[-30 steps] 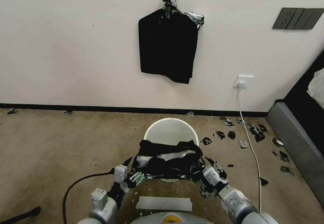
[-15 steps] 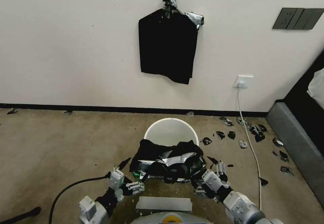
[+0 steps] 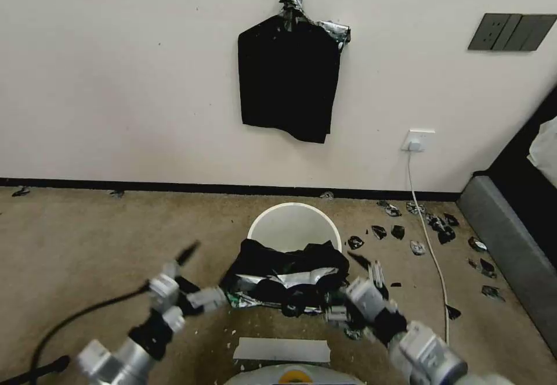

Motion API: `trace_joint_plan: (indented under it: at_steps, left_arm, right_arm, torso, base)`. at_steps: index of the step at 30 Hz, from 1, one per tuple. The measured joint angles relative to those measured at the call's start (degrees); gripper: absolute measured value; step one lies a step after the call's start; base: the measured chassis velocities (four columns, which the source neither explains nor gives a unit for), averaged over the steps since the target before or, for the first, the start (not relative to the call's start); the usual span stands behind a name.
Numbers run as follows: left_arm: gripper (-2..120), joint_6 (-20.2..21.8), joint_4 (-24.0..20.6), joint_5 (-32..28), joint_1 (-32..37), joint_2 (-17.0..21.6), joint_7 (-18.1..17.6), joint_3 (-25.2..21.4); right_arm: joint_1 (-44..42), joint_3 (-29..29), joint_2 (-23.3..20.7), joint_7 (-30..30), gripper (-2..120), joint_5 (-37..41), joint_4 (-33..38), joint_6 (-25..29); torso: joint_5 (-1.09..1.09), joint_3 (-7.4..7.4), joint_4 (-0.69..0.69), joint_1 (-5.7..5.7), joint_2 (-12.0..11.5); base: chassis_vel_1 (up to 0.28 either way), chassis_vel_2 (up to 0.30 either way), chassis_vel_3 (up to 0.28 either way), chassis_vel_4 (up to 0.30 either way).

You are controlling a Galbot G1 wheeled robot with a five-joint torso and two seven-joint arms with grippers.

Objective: Place a trash bag onto the trash bin.

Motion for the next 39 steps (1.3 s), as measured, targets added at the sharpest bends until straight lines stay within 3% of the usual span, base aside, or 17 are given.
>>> trace_joint_plan:
  at_steps: [1, 3, 5, 6, 7, 9, 11, 14, 15, 16, 19, 20, 23, 32, 39]
  left_arm:
    - [100, 0.0, 0.0, 0.0, 0.0, 0.0, 0.0, 0.0]
    - [100, -1.9, 0.2, 6.3, -3.0, 1.7, -5.7, 2.0]
    - [100, -2.5, 0.4, 7.5, -3.3, 1.9, -6.4, 2.1]
    - [100, -4.7, 1.3, 12.0, -3.8, 1.4, -9.7, 2.3]
    - [100, -4.7, 1.3, 12.0, -3.8, 1.4, -9.7, 2.3]
    - [100, -6.1, 2.4, 14.3, -4.0, -0.5, -12.3, 2.4]
    - [100, -6.2, 2.5, 14.6, -4.0, -1.1, -12.6, 2.5]
    - [100, -6.6, 3.1, 17.3, -4.5, -3.9, -13.9, 2.7]
    - [100, -6.9, 3.4, 19.0, -4.8, -5.1, -14.6, 2.5]
    - [100, -6.9, 3.4, 19.0, -4.8, -5.1, -14.6, 2.5]
    - [100, -6.9, 4.4, 21.0, -5.2, -7.2, -15.5, 1.8]
    - [100, -6.9, 4.4, 21.0, -5.2, -7.2, -15.5, 1.8]
    - [100, -6.4, 5.9, 21.2, -4.6, -7.5, -15.7, 1.7]
    - [100, -6.1, 7.5, 21.1, -4.1, -7.0, -15.6, 1.9]
    - [100, -6.1, 8.2, 21.9, -4.0, -7.4, -15.4, 2.8]
  right_arm:
    - [0.0, 0.0, 0.0, 0.0, 100, 0.0, 0.0, 0.0]
    - [2.7, 2.7, -2.0, -0.1, 100, 2.3, -1.1, 0.7]
    - [3.5, 2.8, -2.5, -0.3, 100, 2.8, -1.5, 0.7]
    - [8.8, 1.3, -5.4, -1.1, 100, 5.3, -4.3, -0.3]
    - [8.8, 1.3, -5.4, -1.1, 100, 5.3, -4.3, -0.3]
    - [21.2, -4.1, -9.9, -2.9, 100, 8.8, -8.9, -3.8]
    - [24.5, -5.9, -10.7, -3.5, 100, 9.5, -10.1, -4.7]
    - [44.2, -20.1, -13.7, -5.7, 100, 13.1, -18.8, -7.9]
    - [50.6, -25.9, -13.3, -6.6, 100, 13.4, -22.7, -8.9]
    - [50.6, -25.9, -13.3, -6.6, 100, 13.4, -22.7, -8.9]
    - [63.7, -37.4, -9.5, -9.4, 100, 12.3, -31.6, -12.3]
    - [63.7, -37.4, -9.5, -9.4, 100, 12.3, -31.6, -12.3]
    - [72.3, -47.7, -5.9, -13.3, 100, 8.4, -39.6, -13.8]
    - [80.7, -57.1, 0.3, -16.5, 100, 8.3, -52.6, -14.6]
    - [85.6, -62.0, 3.4, -17.9, 100, 11.7, -56.6, -16.0]
  torso:
    - [0.0, 0.0, 0.0, 0.0, 0.0]
    - [-0.03, -0.01, -0.06, 0.0, 0.0]
    - [-0.04, -0.01, -0.08, 0.0, 0.0]
    - [0.01, 0.0, -0.07, 0.0, 0.0]
    - [0.01, 0.0, -0.07, 0.0, 0.0]
    - [-0.02, 0.0, 0.0, 0.0, 0.0]
    - [-0.01, 0.0, -0.01, 0.0, 0.0]
    - [-0.03, 0.0, -0.02, 0.0, 0.0]
    - [-0.01, 0.01, -0.03, 0.0, 0.0]
    - [-0.01, 0.01, -0.03, 0.0, 0.0]
    - [-0.01, 0.01, -0.02, 0.01, 0.0]
    - [-0.01, 0.01, -0.02, 0.01, 0.0]
    - [-0.02, 0.01, -0.01, 0.01, 0.0]
    - [-0.02, 0.01, -0.04, 0.01, 0.0]
    - [-0.03, 0.0, -0.03, 0.01, 0.0]
  base:
    - [0.0, 0.0, 0.0, 0.0]
    - [0.0, 0.0, 0.0, 0.0]
    - [0.0, 0.0, 0.0, 0.0]
    - [0.0, 0.0, 0.0, 0.0]
    - [0.0, 0.0, 0.0, 0.0]
    - [0.0, 0.0, 0.0, 0.0]
    - [0.0, 0.0, 0.0, 0.0]
    - [0.0, 0.0, 0.0, 0.0]
    - [0.0, 0.0, 0.0, 0.0]
    - [0.0, 0.0, 0.0, 0.0]
    - [0.0, 0.0, 0.0, 0.0]
    - [0.0, 0.0, 0.0, 0.0]
    - [0.0, 0.0, 0.0, 0.0]
    - [0.0, 0.0, 0.0, 0.0]
    - [0.0, 0.0, 0.0, 0.0]
